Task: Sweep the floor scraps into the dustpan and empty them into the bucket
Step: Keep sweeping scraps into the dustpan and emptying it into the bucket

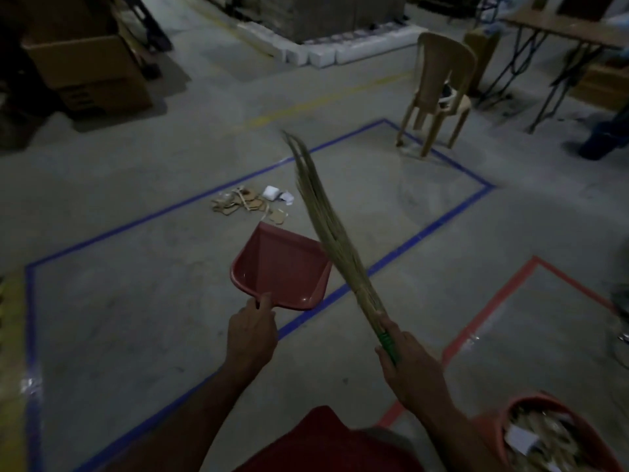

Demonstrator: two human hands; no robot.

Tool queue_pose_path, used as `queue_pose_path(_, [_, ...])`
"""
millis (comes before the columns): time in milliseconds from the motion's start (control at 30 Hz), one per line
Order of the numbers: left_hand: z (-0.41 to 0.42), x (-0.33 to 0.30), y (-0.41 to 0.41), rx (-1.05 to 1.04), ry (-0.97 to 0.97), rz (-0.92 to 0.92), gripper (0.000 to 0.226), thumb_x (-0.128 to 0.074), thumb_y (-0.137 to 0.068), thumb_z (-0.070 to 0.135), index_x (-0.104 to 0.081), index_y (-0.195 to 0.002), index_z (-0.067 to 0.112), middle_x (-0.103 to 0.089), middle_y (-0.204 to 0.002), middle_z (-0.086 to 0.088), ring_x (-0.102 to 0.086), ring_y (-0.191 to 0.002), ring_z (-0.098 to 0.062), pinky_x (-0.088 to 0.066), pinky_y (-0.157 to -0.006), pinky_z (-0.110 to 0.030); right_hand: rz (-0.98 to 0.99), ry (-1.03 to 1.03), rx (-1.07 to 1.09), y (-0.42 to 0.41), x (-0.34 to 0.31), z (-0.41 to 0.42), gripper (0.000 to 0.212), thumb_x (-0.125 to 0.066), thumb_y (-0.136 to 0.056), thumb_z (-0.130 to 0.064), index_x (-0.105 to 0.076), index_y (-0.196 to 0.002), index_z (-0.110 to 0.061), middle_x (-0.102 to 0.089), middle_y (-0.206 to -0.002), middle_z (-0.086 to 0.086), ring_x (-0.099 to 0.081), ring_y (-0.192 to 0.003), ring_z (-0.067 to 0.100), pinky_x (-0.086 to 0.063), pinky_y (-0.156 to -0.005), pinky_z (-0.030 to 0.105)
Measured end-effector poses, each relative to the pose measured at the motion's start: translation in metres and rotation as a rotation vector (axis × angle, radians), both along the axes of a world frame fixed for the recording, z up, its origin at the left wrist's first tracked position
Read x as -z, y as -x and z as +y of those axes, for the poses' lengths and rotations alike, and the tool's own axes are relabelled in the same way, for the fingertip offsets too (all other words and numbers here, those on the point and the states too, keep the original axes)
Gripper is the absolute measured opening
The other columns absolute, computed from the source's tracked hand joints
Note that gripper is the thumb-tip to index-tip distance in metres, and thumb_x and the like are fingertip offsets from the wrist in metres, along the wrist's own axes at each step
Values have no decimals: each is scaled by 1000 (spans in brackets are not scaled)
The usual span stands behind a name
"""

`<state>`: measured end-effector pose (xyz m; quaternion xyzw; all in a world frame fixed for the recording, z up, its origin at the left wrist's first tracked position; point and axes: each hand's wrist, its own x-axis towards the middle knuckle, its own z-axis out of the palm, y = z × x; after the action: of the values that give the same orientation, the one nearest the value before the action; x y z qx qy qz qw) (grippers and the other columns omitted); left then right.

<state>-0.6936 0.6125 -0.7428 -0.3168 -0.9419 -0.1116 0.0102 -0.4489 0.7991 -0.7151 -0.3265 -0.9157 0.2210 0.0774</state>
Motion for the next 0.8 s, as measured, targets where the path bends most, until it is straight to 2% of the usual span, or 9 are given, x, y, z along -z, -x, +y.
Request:
queue_pose_path(200, [-20, 2, 64, -131, -46, 13, 26, -66, -88, 17, -59, -113, 12, -59, -81, -10, -57, -58, -28, -44, -54, -34, -47, -22, -153, 99, -4, 10, 68, -59, -96, -36, -25, -155, -36, -55, -90, -2, -52, -65, 12, -44, -50, 29])
queue_pose_path(300, [-25, 5, 98, -178, -36, -9, 28, -67, -87, 16, -60, -114, 10, -59, -81, -11, -57, -58, -29, -45, -54, -34, -67, 5, -197, 154, -5, 17, 70, -56, -97, -36, -18, -156, -41, -51, -90, -3, -53, -68, 14, -47, -55, 31])
queue_pose_path(467, [-27, 11, 180, -235, 9, -43, 27, -64, -89, 20, -58, -114, 12, -61, -85, -14, -60, -63, -34, -48, -54, -38, -94, 65, -263, 254, 10, 45, 66, -56, -96, -35, -23, -154, -42, -52, -99, 1, -58, -80, 21, -52, -64, 38])
queue_pose_path(667, [5, 25, 308, -247, 90, -83, 24, -70, -84, 16, -59, -105, 11, -62, -82, -14, -60, -59, -34, -40, -53, -33, -168, 4, -330, 400, 12, 114, 62, -51, -99, -39, -22, -153, -41, -51, -95, 2, -55, -74, 20, -45, -58, 32])
queue_pose_path(800, [37, 30, 385, -248, 139, -119, 30, -74, -80, 15, -62, -107, 12, -63, -81, -14, -61, -57, -34, -35, -53, -30, -219, 0, -327, 486, 14, 161, 61, -50, -98, -41, -23, -153, -41, -51, -94, 1, -55, -75, 19, -49, -61, 33])
